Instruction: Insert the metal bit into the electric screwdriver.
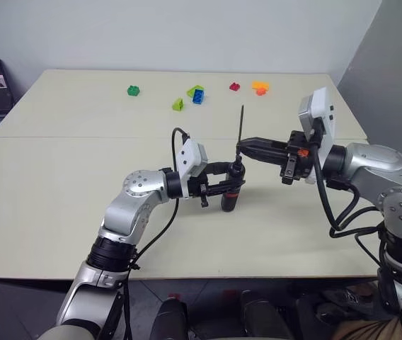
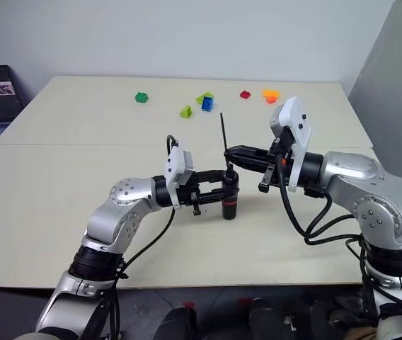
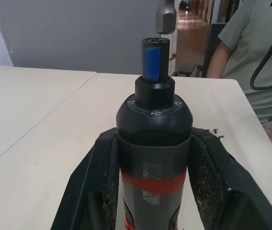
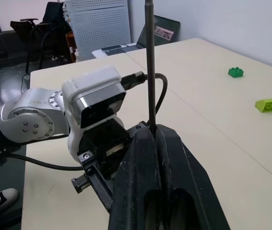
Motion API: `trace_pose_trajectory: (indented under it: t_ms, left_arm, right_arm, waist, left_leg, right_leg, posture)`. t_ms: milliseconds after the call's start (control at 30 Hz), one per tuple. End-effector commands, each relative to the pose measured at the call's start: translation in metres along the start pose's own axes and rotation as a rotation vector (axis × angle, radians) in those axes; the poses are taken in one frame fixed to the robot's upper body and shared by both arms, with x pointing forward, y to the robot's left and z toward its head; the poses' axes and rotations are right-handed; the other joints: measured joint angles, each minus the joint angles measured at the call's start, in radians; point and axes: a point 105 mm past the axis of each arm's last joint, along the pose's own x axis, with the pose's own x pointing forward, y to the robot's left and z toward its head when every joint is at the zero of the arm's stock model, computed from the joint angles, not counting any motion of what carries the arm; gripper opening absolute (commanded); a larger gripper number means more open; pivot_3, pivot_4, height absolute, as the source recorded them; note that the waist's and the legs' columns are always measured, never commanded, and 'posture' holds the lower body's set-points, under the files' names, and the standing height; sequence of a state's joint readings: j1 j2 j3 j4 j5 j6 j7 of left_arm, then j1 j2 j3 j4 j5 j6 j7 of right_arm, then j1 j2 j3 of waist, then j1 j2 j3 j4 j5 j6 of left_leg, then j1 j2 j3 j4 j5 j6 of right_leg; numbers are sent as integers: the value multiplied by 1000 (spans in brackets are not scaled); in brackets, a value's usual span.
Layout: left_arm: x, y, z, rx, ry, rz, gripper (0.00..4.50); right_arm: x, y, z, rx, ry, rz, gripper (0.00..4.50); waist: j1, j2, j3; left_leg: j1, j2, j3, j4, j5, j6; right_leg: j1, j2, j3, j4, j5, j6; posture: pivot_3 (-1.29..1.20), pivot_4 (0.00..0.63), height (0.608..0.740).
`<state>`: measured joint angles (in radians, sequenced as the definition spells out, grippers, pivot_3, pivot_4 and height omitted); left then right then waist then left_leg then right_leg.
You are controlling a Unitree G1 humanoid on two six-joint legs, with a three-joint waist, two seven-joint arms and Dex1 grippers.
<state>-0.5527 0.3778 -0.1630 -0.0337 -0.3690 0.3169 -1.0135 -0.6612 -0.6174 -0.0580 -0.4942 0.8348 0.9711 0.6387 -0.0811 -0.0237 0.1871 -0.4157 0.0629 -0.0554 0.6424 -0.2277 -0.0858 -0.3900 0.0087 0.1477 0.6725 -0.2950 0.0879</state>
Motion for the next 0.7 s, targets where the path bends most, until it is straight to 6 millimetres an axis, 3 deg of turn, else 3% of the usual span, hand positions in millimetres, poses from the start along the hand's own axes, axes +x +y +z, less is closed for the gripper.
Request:
trace_pose_trajectory:
  t_ms: [33,267,700]
  left_arm:
    - [-1,5,1,34,19,24,1650]
    - [-2,3,1,32,21,21,1650]
    - [-3,3,1,31,20,20,1650]
  right_arm:
    - [-5,-2,10,-38,-39,-21,0]
    - [-7,-5,24,-17,-98,-28,0]
    - [-4,0,13,-6,-66,-8,0]
  waist:
    - [0,0,0]
    - [0,0,0]
    - [0,0,0]
  left_leg:
    - [0,0,0,0,0,0]
    - [0,0,0,0,0,0]
    - [0,0,0,0,0,0]
  right_leg:
    - [0,0,0,0,0,0]
    - [0,0,0,0,0,0]
    - [0,0,0,0,0,0]
  posture:
    - [0,150,740]
    - [0,150,740]
    - [0,150,740]
